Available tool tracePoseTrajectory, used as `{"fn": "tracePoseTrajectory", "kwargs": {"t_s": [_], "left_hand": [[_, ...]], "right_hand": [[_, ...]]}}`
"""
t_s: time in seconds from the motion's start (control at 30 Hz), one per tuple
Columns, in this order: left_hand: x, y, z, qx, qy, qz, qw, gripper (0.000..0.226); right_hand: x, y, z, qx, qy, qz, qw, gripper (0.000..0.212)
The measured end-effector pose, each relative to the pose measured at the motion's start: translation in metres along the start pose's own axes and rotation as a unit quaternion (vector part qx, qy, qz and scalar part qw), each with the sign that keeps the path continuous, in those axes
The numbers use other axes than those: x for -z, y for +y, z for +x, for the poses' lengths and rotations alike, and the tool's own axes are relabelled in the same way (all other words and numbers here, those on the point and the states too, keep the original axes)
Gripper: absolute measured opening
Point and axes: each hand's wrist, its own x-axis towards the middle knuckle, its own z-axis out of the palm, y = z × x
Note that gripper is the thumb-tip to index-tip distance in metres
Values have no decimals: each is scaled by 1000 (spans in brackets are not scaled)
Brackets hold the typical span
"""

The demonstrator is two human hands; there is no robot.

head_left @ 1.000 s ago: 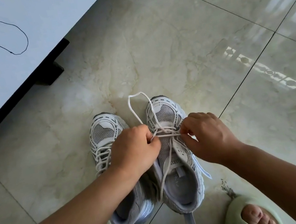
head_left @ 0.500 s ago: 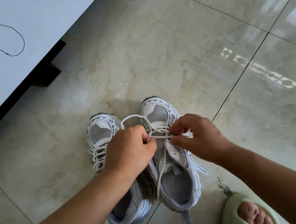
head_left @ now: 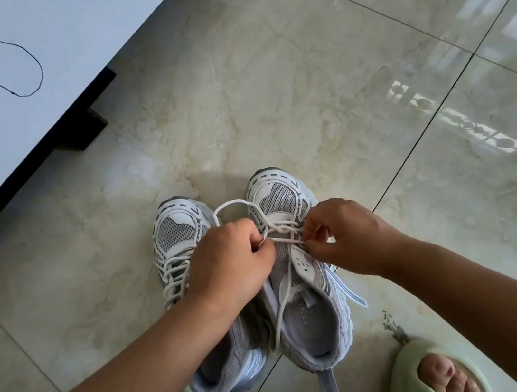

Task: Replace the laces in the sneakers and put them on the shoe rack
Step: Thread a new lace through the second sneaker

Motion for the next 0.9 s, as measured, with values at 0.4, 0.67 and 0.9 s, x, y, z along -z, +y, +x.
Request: {"fn": "tracePoseTrajectory", "kwargs": {"t_s": [0.4, 0.67, 0.9], "left_hand": [[11, -4, 6, -37, 26, 95, 994, 20], [10, -4, 6, -23, 10, 73, 997, 22], [7, 2, -4, -8, 13, 50, 999, 12]], "right_hand": [[-9, 53, -39, -185, 21, 1, 983, 10], [-12, 3, -4, 1, 119, 88, 989, 20], [-12, -5, 7, -12, 144, -26, 989, 19]]}}
